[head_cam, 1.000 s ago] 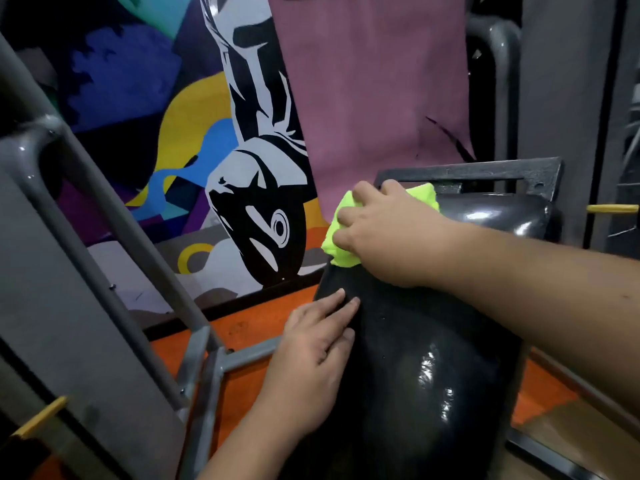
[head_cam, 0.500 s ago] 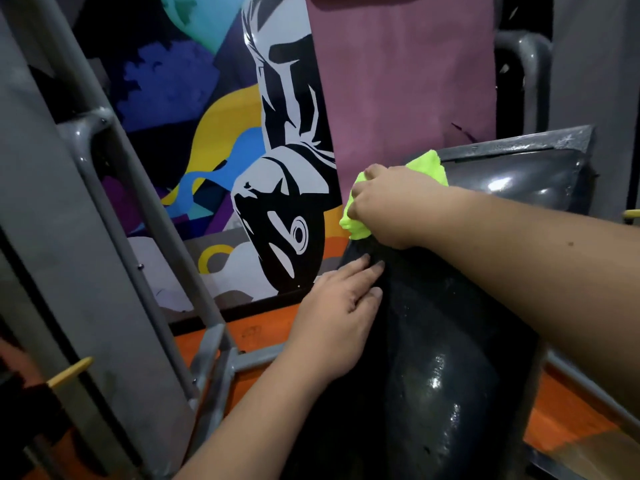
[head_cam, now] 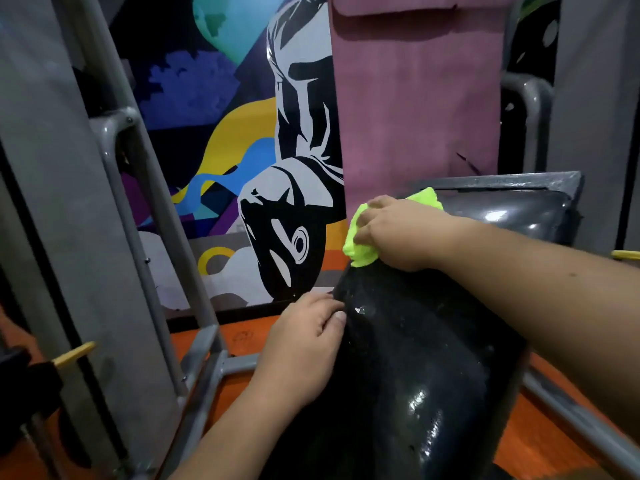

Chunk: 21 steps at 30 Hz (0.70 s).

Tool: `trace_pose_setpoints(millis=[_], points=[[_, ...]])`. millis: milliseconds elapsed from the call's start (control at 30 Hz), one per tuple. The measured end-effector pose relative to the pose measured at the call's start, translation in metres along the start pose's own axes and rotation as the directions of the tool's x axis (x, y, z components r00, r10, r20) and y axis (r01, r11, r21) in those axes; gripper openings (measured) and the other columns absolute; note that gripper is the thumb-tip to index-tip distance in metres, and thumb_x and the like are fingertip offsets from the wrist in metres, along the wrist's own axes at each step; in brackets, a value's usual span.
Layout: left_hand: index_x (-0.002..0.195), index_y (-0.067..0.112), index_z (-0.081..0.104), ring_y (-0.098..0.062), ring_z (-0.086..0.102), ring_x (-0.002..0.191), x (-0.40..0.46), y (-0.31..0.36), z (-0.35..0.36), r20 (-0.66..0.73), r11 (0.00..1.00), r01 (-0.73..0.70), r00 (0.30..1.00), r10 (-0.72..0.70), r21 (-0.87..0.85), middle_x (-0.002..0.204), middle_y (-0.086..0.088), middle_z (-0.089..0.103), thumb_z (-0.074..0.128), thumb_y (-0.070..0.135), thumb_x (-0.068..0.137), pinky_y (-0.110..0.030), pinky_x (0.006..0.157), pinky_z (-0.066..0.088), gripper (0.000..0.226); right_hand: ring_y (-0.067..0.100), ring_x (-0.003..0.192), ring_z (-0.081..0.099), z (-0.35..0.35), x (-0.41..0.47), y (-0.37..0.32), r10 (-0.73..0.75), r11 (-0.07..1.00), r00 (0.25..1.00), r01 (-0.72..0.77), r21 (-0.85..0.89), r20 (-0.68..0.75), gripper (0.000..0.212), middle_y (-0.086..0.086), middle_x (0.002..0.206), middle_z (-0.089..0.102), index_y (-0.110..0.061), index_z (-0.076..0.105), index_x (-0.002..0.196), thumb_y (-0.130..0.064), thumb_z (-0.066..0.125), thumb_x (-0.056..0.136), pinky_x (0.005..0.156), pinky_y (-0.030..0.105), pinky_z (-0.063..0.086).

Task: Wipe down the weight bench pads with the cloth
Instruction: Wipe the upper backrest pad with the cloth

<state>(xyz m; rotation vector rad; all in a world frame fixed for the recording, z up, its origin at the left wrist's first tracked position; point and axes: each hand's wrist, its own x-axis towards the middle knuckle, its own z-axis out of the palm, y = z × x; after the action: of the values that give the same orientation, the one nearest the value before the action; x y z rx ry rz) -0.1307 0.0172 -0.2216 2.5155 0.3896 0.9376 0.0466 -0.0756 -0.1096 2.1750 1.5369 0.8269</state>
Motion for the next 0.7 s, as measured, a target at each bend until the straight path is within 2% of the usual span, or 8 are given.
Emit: trace_pose_setpoints(millis=[100,167,233,333,400,533,633,700], points=[[0.134,0.026,0.064,-0.004,0.045,0.135,-0.005,0.002,0.004,0.146,0.993,0.059,0.987,-0.073,0.1,0.146,0.014,0.052,0.049,0.039,0.103,-0.021,0.11,0.034,0.037,0.033,0.138,0.033,-0.001,0.017,-0.02,0.073,0.997,0.997,-0.073,-0.02,0.018,0.041,0.003,0.142,0.048,-0.029,0.055,0.136,-0.034,0.047,0.095,0.109,0.049,0.036],[0.142,0.03,0.056,-0.004,0.038,0.142,-0.008,0.003,0.008,0.206,0.99,0.086,0.973,-0.107,0.111,0.155,0.016,0.042,0.048,0.045,0.102,-0.027,0.116,0.03,0.043,0.032,0.135,0.036,0.003,0.015,-0.023,0.041,0.999,0.999,-0.041,-0.025,0.025,0.041,0.003,0.139,0.05,-0.027,0.056,0.134,-0.036,0.048,0.095,0.106,0.047,0.039],[0.146,0.033,0.052,-0.004,0.033,0.145,-0.012,0.002,0.011,0.231,0.992,0.095,0.966,-0.113,0.087,0.158,0.018,0.036,0.049,0.047,0.102,-0.028,0.12,0.026,0.046,0.032,0.137,0.033,0.002,0.006,-0.012,0.008,1.0,0.999,-0.009,0.008,0.046,0.042,0.003,0.145,0.045,-0.03,0.053,0.137,-0.028,0.047,0.095,0.105,0.045,0.041],[0.151,0.033,0.044,-0.004,0.025,0.149,-0.016,0.003,0.014,0.223,0.989,0.095,0.968,-0.118,0.111,0.162,0.017,0.028,0.047,0.046,0.103,-0.023,0.121,0.019,0.05,0.035,0.147,0.017,-0.004,0.005,-0.012,0.111,0.993,0.992,-0.113,0.017,0.062,0.049,0.008,0.156,0.029,-0.036,0.045,0.144,-0.025,0.046,0.096,0.115,0.055,0.025],[0.151,0.034,0.044,-0.004,0.025,0.148,-0.016,0.003,0.013,0.219,0.989,0.101,0.968,-0.123,0.108,0.162,0.018,0.029,0.046,0.046,0.103,-0.022,0.119,0.019,0.049,0.037,0.146,0.019,-0.004,0.011,-0.024,0.131,0.991,0.989,-0.133,0.017,0.07,0.05,0.009,0.154,0.032,-0.036,0.045,0.144,-0.025,0.047,0.096,0.115,0.058,0.023],[0.146,0.037,0.05,-0.003,0.031,0.146,-0.014,-0.004,0.011,0.26,0.993,0.104,0.959,-0.117,0.062,0.158,0.021,0.035,0.047,0.046,0.102,-0.03,0.12,0.025,0.045,0.029,0.137,0.032,0.002,-0.005,-0.012,0.036,0.997,0.999,-0.038,0.064,0.033,0.047,-0.001,0.148,0.041,-0.039,0.049,0.139,-0.023,0.048,0.095,0.108,0.047,0.036],[0.147,0.037,0.049,-0.004,0.03,0.147,-0.015,-0.005,0.011,0.243,0.993,0.098,0.964,-0.113,0.071,0.158,0.021,0.034,0.048,0.046,0.102,-0.032,0.121,0.025,0.045,0.031,0.144,0.023,-0.001,0.0,-0.01,0.118,0.99,0.992,-0.121,0.075,0.034,0.05,0.0,0.154,0.035,-0.04,0.046,0.142,-0.021,0.048,0.095,0.115,0.054,0.026],[0.147,0.037,0.049,-0.004,0.03,0.147,-0.013,-0.006,0.011,0.237,0.992,0.102,0.965,-0.116,0.071,0.158,0.021,0.034,0.048,0.045,0.102,-0.032,0.121,0.025,0.045,0.034,0.143,0.024,-0.002,0.007,-0.021,0.126,0.991,0.992,-0.127,0.051,0.028,0.05,0.003,0.15,0.039,-0.038,0.048,0.141,-0.02,0.049,0.094,0.114,0.057,0.026]])
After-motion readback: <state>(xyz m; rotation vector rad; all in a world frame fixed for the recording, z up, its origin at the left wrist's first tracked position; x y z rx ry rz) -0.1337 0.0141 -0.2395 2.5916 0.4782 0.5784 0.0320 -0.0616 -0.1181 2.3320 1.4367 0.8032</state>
